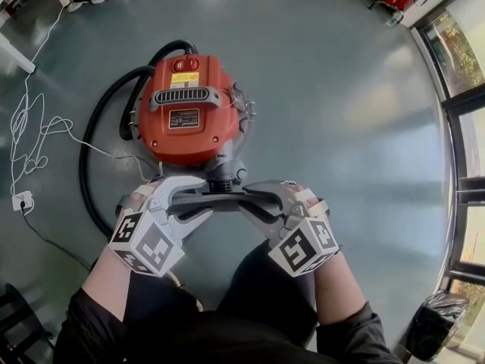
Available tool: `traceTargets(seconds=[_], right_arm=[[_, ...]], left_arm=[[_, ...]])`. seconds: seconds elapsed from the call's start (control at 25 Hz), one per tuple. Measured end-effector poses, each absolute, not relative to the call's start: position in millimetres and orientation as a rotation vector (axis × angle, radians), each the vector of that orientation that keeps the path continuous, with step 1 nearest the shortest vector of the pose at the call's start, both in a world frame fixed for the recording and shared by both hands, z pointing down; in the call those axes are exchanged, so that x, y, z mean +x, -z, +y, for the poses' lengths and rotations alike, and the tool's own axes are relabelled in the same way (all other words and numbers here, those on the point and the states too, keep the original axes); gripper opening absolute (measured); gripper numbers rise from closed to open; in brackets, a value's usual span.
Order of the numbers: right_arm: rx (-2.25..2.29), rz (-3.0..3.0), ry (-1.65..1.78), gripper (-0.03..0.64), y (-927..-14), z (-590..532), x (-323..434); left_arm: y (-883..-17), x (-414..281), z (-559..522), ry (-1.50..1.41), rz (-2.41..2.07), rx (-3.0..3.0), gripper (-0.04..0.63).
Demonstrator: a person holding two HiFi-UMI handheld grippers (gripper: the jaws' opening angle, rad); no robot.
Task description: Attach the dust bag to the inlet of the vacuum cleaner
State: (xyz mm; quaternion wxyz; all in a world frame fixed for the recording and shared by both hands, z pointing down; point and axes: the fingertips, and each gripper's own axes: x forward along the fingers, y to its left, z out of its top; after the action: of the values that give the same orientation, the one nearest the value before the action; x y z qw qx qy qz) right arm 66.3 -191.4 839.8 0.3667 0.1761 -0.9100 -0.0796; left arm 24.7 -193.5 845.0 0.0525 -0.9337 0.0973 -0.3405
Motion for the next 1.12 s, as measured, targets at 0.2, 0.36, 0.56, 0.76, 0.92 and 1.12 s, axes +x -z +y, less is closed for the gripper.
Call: traceTargets(seconds=[0.2,0.36,0.56,0.76,0.92,1.12], right_arm=[[0.501,-2.345,0.134,0.101,-802.1,-183.6,66.5],[0.504,-2.333,0.085,0.101,-758.5,-175.4,63.6],[0.504,-2.338,0.029,0.101,-692.7,-159.5,55.5],[0.51,-2.342,-0.005,0.101,-613.8,-145.5,50.0],[0.507,-2.37,-0.003,0.1,-539.7,-131.2,43.3],[0.472,-2.367,-0.012,0.1,-485.5,-106.7,47.5]], left_arm=[[-804.9,16.7,-184.7,1.02,0.299,-2.881,0.224],[-753.0,8.1,-182.0,0.993,0.346,-2.908,0.212],[-683.3,-0.2,-172.0,0.967,0.385,-2.944,0.196],[-603.8,-4.6,-151.3,0.983,0.39,-2.974,0.193],[-531.8,-10.5,-134.1,0.988,0.413,-2.991,0.186],[-467.7,-21.3,-110.6,1.046,0.48,-3.024,0.173]])
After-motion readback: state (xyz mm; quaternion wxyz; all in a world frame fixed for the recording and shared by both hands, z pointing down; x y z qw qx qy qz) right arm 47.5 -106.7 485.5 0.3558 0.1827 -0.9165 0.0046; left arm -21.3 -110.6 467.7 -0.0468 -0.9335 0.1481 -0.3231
